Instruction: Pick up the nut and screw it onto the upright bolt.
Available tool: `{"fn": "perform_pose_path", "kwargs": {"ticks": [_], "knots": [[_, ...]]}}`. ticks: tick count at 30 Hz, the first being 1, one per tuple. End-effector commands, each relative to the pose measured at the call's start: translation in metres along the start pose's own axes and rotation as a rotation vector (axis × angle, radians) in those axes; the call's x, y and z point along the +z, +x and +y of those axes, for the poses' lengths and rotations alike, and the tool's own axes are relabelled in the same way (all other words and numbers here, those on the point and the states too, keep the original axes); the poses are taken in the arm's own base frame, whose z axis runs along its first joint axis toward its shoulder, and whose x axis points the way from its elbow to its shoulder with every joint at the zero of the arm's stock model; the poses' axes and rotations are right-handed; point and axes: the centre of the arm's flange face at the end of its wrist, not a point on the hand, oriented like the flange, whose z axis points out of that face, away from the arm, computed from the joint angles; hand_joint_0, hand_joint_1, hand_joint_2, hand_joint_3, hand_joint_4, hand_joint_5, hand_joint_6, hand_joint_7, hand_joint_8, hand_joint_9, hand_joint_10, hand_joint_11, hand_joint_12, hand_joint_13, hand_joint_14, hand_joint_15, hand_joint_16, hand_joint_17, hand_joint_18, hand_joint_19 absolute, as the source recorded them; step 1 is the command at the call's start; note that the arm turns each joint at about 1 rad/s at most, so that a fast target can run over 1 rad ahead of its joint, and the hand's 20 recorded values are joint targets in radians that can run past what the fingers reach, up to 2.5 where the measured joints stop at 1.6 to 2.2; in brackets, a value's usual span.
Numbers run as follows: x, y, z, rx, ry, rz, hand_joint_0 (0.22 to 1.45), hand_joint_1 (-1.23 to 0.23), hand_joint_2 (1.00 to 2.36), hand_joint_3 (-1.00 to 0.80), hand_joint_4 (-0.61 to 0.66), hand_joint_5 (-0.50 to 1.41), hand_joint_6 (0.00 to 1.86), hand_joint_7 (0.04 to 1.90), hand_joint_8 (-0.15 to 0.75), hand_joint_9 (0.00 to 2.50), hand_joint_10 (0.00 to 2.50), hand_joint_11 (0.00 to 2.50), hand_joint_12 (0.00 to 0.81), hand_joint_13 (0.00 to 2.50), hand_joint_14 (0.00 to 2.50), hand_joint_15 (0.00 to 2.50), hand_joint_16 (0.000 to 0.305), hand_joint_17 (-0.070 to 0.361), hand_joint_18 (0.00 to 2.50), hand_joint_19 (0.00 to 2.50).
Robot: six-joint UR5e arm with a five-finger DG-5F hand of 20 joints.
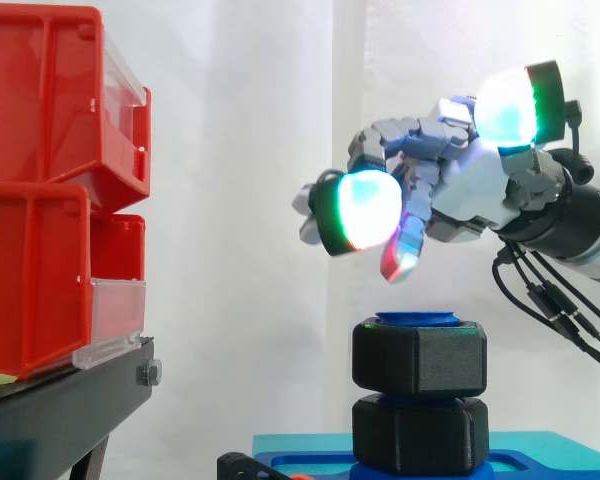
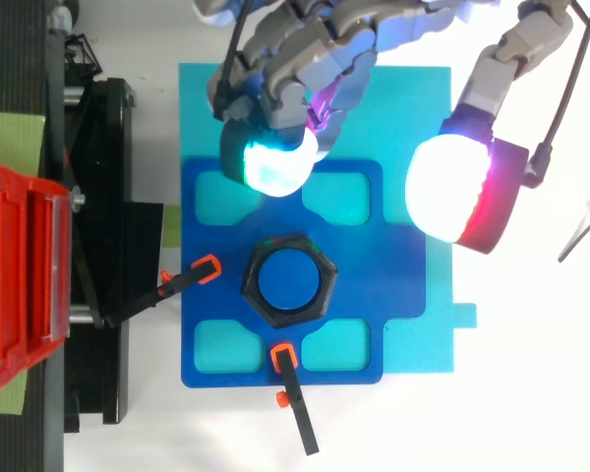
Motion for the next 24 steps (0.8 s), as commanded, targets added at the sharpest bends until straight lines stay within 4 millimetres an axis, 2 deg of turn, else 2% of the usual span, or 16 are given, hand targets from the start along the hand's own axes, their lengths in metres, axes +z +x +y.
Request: {"fn": "perform_pose_path", "kwargs": {"ticks": [1,6,15,17,18,20,22,24], "knots": [[0.008,0.001,0.003,0.008,-0.023,-0.019,0.49,-0.23,1.00,-0.50,0.24,-0.08,0.50,0.77,0.220,1.09,0.00,0.00,0.230,0.55,0.00,0.00,0.018,0.040,0.17,0.00],[0.009,0.024,0.000,0.024,0.015,-0.050,0.49,-0.23,1.00,-0.50,0.23,-0.09,0.50,0.72,0.220,1.04,0.00,0.00,0.236,0.53,0.00,0.00,0.019,0.043,0.16,0.00],[0.024,0.042,0.008,0.022,0.014,-0.088,0.49,-0.23,1.00,-0.50,0.22,-0.10,0.50,0.71,0.223,0.98,0.00,0.00,0.244,0.49,0.00,0.00,0.021,0.047,0.14,0.00],[0.025,0.043,0.007,0.024,0.019,-0.092,0.49,-0.23,1.00,-0.50,0.23,-0.10,0.50,0.71,0.224,0.98,0.00,0.00,0.243,0.49,0.00,0.00,0.021,0.047,0.14,0.00],[0.026,0.053,0.003,0.030,0.023,-0.090,0.49,-0.23,1.00,-0.50,0.22,-0.10,0.50,0.71,0.224,0.98,0.00,0.00,0.244,0.49,0.00,0.00,0.021,0.047,0.14,0.00],[0.027,0.054,0.003,0.032,0.022,-0.089,0.49,-0.23,1.00,-0.50,0.23,-0.10,0.50,0.71,0.224,0.97,0.00,0.00,0.244,0.49,0.00,0.00,0.021,0.047,0.14,0.00],[0.028,0.064,0.000,0.040,0.026,-0.086,0.49,-0.23,1.00,-0.50,0.23,-0.10,0.50,0.72,0.227,0.96,0.00,0.00,0.243,0.49,0.00,0.00,0.021,0.048,0.14,0.00],[0.029,0.064,0.000,0.043,0.029,-0.087,0.49,-0.23,1.00,-0.50,0.23,-0.10,0.50,0.72,0.225,0.96,0.00,0.00,0.245,0.49,0.00,0.00,0.021,0.048,0.14,0.00]]}}
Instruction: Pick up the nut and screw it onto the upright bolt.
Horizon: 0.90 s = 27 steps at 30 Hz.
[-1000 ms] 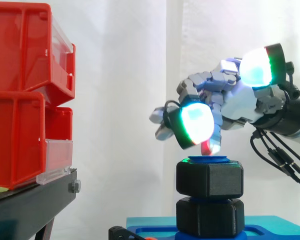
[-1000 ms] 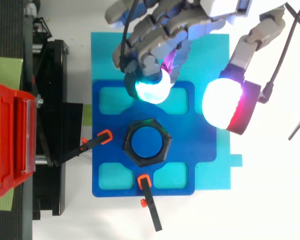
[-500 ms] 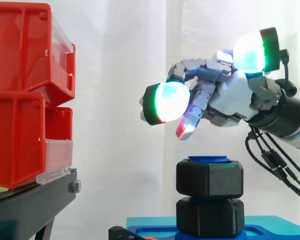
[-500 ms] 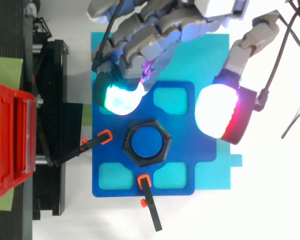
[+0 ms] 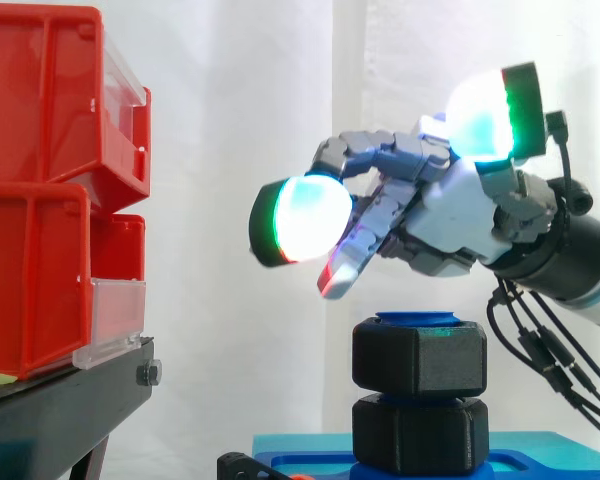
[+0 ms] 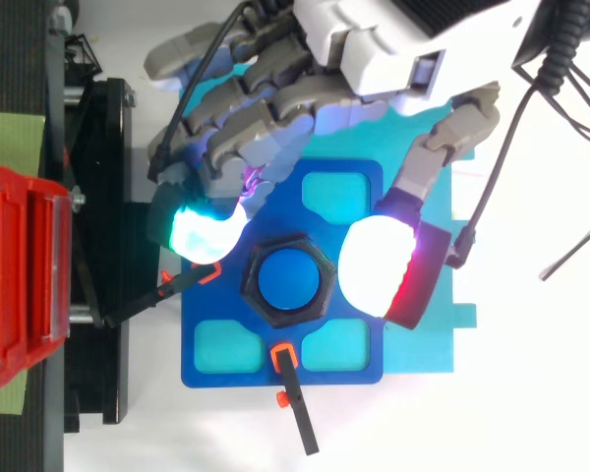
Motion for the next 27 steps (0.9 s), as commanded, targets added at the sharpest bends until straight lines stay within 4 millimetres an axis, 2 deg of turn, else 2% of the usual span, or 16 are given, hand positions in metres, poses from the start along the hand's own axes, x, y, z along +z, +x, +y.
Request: {"fn": "perform_pose_path", "kwargs": {"ticks": [1,10,13,27], "knots": [[0.001,0.007,-0.001,0.009,0.006,0.003,0.49,-0.22,1.00,-0.50,0.22,-0.10,0.50,0.72,0.228,0.96,0.00,0.00,0.245,0.49,0.00,0.00,0.021,0.048,0.14,0.00],[0.001,0.015,0.001,0.026,0.028,0.035,0.48,-0.22,1.00,-0.50,0.23,-0.10,0.50,0.73,0.228,0.95,0.00,0.00,0.246,0.49,0.00,0.00,0.021,0.048,0.14,0.00],[-0.002,0.024,0.001,0.028,0.039,0.052,0.48,-0.22,1.00,-0.50,0.23,-0.10,0.50,0.73,0.226,0.94,0.00,0.00,0.245,0.48,0.00,0.00,0.021,0.048,0.13,0.00],[-0.005,0.022,-0.001,0.008,0.039,0.051,0.48,-0.22,1.00,-0.50,0.22,-0.10,0.50,0.73,0.224,0.93,0.00,0.00,0.246,0.47,0.00,0.00,0.021,0.047,0.12,0.00]]}}
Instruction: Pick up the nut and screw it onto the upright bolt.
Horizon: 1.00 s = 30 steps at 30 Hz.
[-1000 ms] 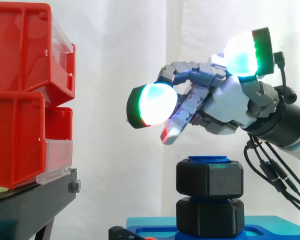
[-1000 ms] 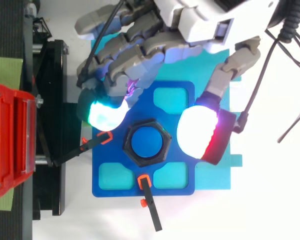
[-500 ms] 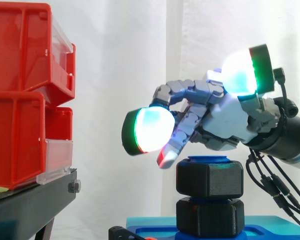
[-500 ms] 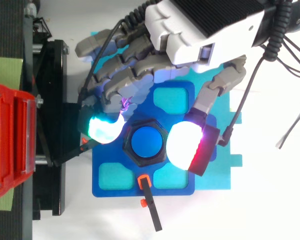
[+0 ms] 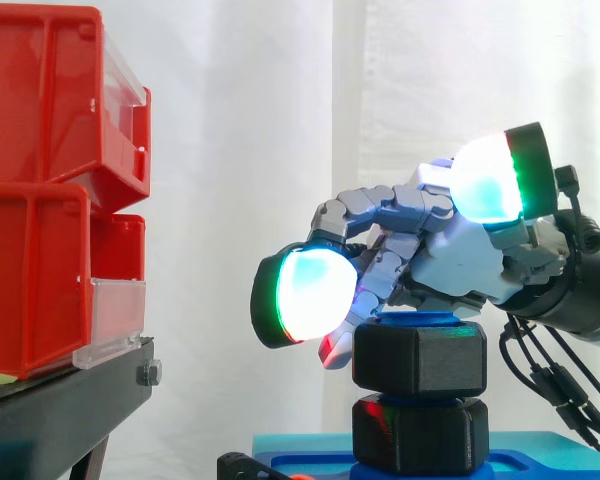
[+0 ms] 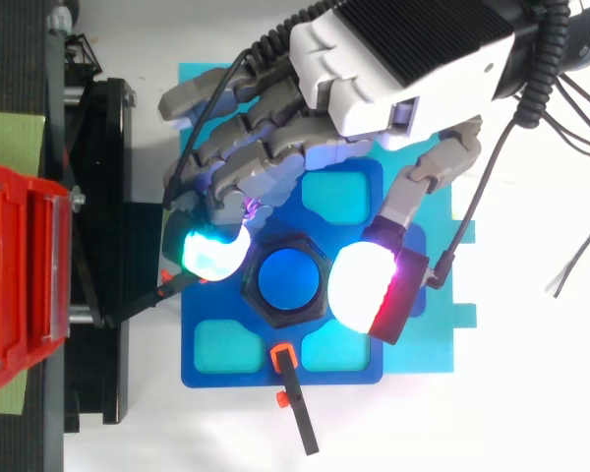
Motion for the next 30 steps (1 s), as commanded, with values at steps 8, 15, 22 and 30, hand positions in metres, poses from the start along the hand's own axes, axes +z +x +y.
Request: {"fn": "perform_pose_path", "kwargs": {"ticks": [8,15,22,30], "knots": [[-0.004,0.001,-0.003,-0.022,0.003,0.003,0.48,-0.22,1.00,-0.50,0.22,-0.11,0.50,0.73,0.223,0.90,0.00,0.00,0.246,0.45,0.00,0.00,0.021,0.047,0.10,0.00],[-0.011,0.011,-0.006,-0.023,0.002,-0.001,0.48,-0.22,1.00,-0.50,0.22,-0.11,0.50,0.73,0.223,0.89,0.00,0.00,0.247,0.45,0.00,0.00,0.021,0.048,0.10,0.00],[-0.012,0.011,-0.006,-0.024,0.000,-0.003,0.48,-0.22,1.00,-0.50,0.23,-0.10,0.50,0.76,0.231,0.89,0.00,0.00,0.246,0.45,0.00,0.00,0.021,0.047,0.10,0.00],[-0.016,0.008,-0.009,-0.030,-0.005,-0.001,0.49,-0.24,1.00,-0.50,0.23,-0.06,0.50,1.05,0.241,0.92,0.00,0.00,0.232,0.48,0.00,0.00,0.019,0.042,0.12,0.00]]}}
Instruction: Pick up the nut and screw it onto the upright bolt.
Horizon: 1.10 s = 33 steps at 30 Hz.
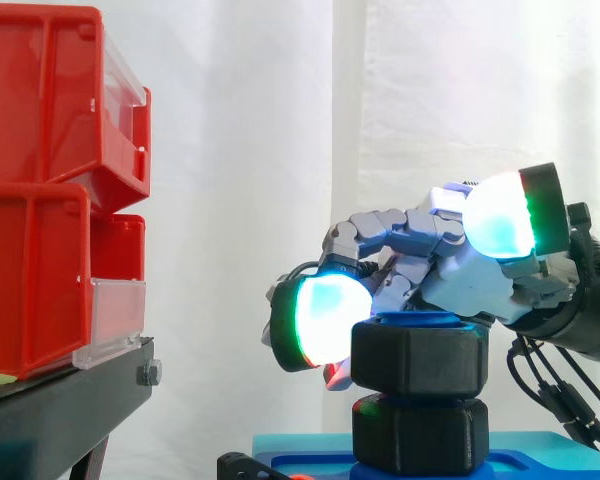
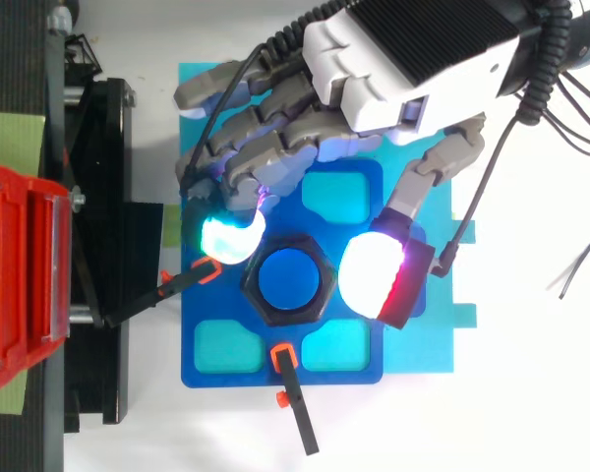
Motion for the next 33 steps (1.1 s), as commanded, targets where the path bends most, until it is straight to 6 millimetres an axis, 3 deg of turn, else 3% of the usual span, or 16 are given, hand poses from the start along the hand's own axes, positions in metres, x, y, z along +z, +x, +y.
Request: {"fn": "perform_pose_path", "kwargs": {"ticks": [1,12,18,21,23,28,33], "knots": [[-0.002,-0.001,-0.001,-0.002,-0.003,0.002,0.49,-0.24,1.00,-0.50,0.22,-0.06,0.50,1.09,0.246,0.93,0.00,0.00,0.232,0.48,0.00,0.00,0.018,0.041,0.12,0.00],[-0.017,-0.015,-0.012,-0.027,-0.014,-0.002,0.51,-0.29,1.00,-0.50,0.19,0.03,0.50,1.43,0.262,1.10,0.00,0.00,0.201,0.59,0.00,0.00,0.013,0.030,0.21,0.00],[-0.027,-0.022,-0.018,-0.035,-0.019,0.003,0.52,-0.31,1.00,-0.50,0.12,0.05,0.57,1.29,0.238,1.27,0.00,0.00,0.166,0.71,0.00,0.00,0.008,0.018,0.36,0.00],[-0.029,-0.024,-0.020,-0.036,-0.019,0.004,0.52,-0.32,1.00,-0.50,0.12,0.06,0.57,1.29,0.226,1.33,0.00,0.00,0.151,0.75,0.00,0.00,0.007,0.015,0.41,0.00],[-0.031,-0.026,-0.021,-0.039,-0.019,0.001,0.52,-0.32,1.00,-0.50,0.15,0.05,0.50,1.38,0.234,1.29,0.00,0.00,0.160,0.73,0.00,0.00,0.008,0.018,0.39,0.00],[-0.022,-0.042,-0.017,-0.044,-0.039,-0.010,0.50,-0.30,1.00,-0.50,0.24,-0.05,0.50,1.02,0.246,1.11,0.00,0.00,0.194,0.64,0.00,0.00,0.012,0.028,0.28,0.00],[-0.005,-0.070,-0.007,-0.042,-0.085,-0.001,0.50,-0.30,1.00,-0.50,0.25,-0.10,0.50,0.83,0.246,1.02,0.00,0.00,0.214,0.57,0.00,0.00,0.015,0.033,0.22,0.00]]}}
